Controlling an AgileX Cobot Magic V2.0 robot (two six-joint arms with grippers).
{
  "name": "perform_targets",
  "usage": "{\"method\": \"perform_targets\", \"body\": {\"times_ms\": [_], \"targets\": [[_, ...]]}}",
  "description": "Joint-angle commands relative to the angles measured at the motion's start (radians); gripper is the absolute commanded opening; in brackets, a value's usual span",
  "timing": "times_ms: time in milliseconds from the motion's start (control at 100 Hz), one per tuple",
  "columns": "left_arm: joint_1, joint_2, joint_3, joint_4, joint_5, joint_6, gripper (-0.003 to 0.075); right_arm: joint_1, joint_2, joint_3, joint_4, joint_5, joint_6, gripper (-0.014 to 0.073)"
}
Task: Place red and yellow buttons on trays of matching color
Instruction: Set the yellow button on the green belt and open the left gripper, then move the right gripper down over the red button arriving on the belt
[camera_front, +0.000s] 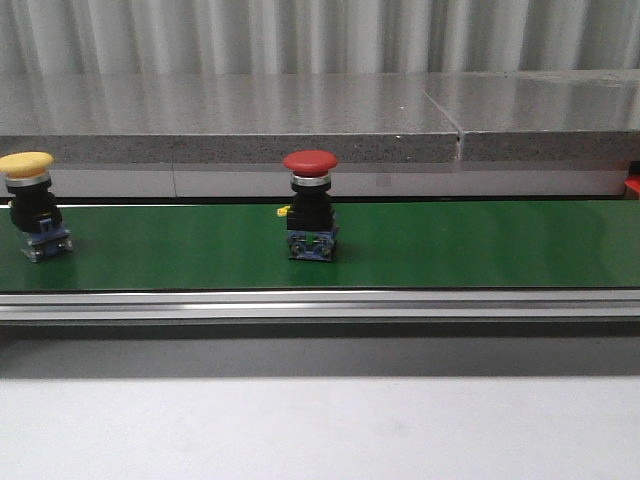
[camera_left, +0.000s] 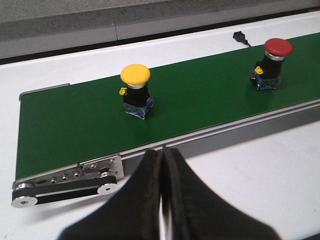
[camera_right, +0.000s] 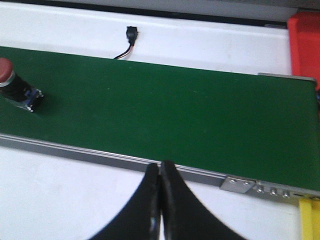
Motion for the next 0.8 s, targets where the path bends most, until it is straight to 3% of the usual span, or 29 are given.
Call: {"method": "perform_targets", "body": {"times_ms": [0,60,240,290,630,790], "targets": [[-0.008,0.008,-0.025,-0.019,-0.065,-0.003,-0.0021,0.045,0.092,-0.089,0.002,-0.037,-0.01,-0.0025],[-0.008,0.008,-0.025,-0.019,-0.065,-0.003,-0.0021,0.072,0.152,-0.137,0.003,-0.016,-0.014,0.0041],[-0.008,0.008,-0.025,-0.019,-0.065,-0.003,-0.0021,0.137,0.332,-0.258,0.015,0.022,-0.014,0.0379],[-0.008,0.008,-0.025,-0.019,-0.065,-0.003,-0.0021,0.151,0.373,-0.286,0.016,0.027,-0.014,0.0419],[-0.008,0.008,-0.025,-0.019,-0.065,-0.003,-0.0021,0.224,0.626,-0.488,0.017,0.119,-0.017,0.0428],[-0.008,0.008,-0.025,-0.019,-0.065,-0.003,-0.0021,0.224,0.723,-0.602,0.048,0.231,-0.083,0.0428]]}}
